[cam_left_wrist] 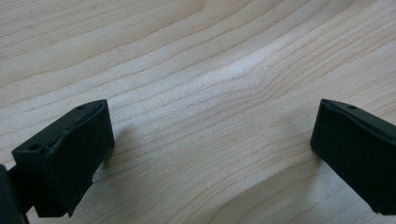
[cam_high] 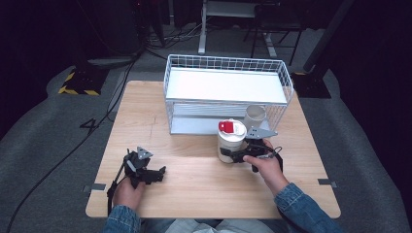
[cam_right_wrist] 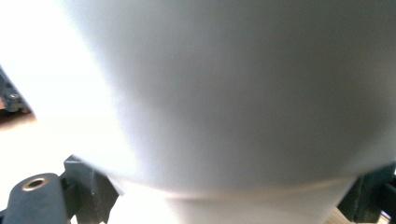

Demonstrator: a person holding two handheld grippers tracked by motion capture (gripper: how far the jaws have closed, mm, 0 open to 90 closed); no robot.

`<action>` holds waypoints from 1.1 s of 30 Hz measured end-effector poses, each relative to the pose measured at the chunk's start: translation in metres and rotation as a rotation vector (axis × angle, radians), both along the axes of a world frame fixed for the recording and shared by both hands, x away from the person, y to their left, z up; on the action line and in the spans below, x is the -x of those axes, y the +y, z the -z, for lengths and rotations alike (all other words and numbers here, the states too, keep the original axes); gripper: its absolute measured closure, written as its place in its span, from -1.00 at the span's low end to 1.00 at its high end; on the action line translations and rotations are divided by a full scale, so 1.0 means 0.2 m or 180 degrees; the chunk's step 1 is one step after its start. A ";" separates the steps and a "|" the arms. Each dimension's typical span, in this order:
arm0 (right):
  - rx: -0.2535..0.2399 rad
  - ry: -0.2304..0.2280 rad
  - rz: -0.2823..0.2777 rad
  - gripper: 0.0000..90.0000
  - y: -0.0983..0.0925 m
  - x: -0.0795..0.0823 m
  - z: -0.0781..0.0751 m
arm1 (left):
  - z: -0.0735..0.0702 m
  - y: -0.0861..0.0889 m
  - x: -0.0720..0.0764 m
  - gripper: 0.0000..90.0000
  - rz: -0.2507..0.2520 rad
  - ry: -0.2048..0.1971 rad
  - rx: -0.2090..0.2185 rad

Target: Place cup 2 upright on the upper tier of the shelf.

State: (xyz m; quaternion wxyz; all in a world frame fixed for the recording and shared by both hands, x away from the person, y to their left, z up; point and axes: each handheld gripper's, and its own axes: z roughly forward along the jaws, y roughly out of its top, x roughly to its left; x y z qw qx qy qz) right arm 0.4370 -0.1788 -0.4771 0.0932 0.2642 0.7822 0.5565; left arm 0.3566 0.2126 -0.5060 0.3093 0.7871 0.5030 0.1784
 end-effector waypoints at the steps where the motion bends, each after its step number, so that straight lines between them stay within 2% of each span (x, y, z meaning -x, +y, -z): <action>1: 0.0015 -0.0003 -0.0013 -0.72 0.00 0.00 -0.01 | 0.00 0.00 0.00 -1.00 -0.0001 0.0000 0.0001; 13: -0.0002 -0.0150 -0.0110 -0.72 0.01 0.07 -0.16 | 0.00 0.00 0.00 -1.00 -0.0001 0.0001 0.0001; 18: -0.0043 -0.0253 -0.0160 -0.72 0.02 0.10 -0.25 | 0.00 0.00 0.00 -1.00 0.0000 0.0001 0.0001; 25: -0.0096 -0.0355 -0.0196 -0.72 0.04 0.12 -0.36 | 0.00 0.00 0.00 -1.00 0.0004 0.0003 -0.0002; 33: -0.0119 -0.0401 -0.0192 -0.72 0.05 0.12 -0.45 | 0.00 0.00 0.00 -1.00 0.0020 0.0005 0.0002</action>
